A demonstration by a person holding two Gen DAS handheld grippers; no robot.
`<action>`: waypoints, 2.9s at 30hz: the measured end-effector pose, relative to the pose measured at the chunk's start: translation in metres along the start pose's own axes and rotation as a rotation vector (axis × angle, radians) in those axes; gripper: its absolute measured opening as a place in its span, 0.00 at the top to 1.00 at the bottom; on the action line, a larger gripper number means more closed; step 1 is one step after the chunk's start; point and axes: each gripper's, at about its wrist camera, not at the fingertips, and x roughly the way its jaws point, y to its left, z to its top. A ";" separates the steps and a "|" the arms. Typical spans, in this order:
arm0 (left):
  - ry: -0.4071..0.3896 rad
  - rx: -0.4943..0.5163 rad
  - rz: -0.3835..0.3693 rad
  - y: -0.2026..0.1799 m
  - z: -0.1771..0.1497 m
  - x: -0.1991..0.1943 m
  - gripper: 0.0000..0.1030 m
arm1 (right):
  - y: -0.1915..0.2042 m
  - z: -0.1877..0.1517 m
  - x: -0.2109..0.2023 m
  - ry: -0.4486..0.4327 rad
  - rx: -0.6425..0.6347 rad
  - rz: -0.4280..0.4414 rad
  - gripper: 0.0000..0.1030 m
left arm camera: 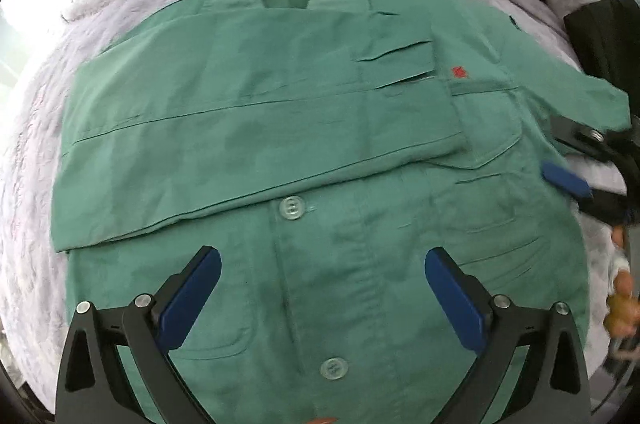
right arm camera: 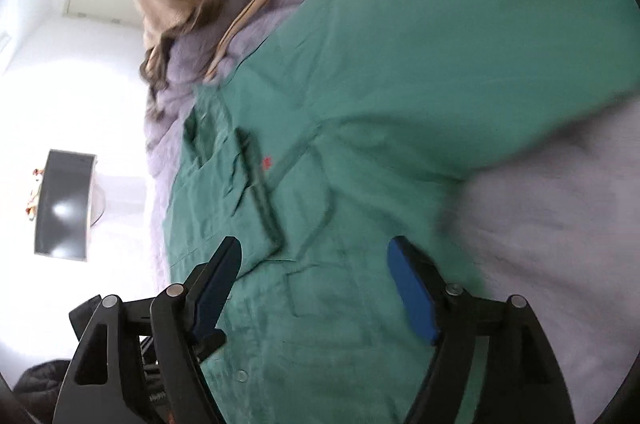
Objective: Fold large clothes
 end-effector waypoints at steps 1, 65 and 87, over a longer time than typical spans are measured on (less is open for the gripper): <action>0.003 0.005 -0.007 -0.004 0.004 0.001 0.01 | -0.006 0.000 -0.008 -0.011 0.010 -0.018 0.23; -0.178 -0.118 0.049 0.088 0.024 -0.014 0.01 | 0.184 -0.021 0.115 0.050 -0.495 -0.017 0.95; -0.211 -0.248 0.035 0.173 -0.018 -0.025 0.01 | 0.203 -0.026 0.099 -0.081 -0.385 -0.074 0.93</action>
